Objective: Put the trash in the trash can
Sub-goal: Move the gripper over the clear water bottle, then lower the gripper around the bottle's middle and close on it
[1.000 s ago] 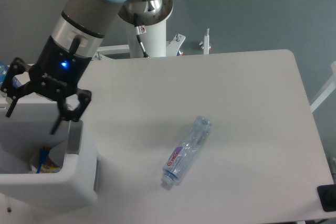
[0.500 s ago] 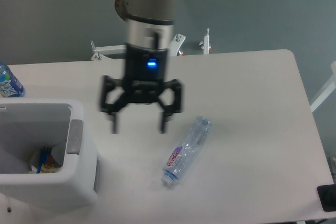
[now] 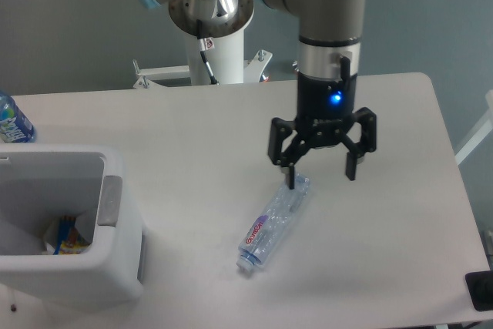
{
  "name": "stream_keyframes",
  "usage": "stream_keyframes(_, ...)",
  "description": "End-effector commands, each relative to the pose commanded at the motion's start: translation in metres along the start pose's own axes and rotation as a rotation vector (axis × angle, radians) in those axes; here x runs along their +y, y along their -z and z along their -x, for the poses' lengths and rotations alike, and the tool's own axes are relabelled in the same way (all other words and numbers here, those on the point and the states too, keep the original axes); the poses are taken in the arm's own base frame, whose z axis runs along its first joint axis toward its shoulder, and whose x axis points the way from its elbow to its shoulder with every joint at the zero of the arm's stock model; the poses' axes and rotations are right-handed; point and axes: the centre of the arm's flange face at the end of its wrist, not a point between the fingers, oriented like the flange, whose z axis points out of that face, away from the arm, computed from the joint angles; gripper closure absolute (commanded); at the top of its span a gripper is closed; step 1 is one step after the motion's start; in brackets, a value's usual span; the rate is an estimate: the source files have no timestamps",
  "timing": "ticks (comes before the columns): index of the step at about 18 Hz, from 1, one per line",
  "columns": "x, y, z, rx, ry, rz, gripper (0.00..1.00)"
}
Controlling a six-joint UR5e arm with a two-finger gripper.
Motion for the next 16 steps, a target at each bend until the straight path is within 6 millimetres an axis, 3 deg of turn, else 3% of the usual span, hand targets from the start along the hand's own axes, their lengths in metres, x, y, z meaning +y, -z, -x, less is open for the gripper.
stream_keyframes(5, 0.014, -0.074, 0.002, 0.065, -0.011, 0.099, 0.0)
stream_keyframes(7, 0.017, -0.104, -0.012, 0.096, -0.041, 0.135, 0.0)
stream_keyframes(11, 0.01, -0.139, -0.027, 0.122, -0.07, 0.158, 0.0)
stream_keyframes(16, 0.017, -0.169, -0.05, 0.164, -0.147, 0.196, 0.0)
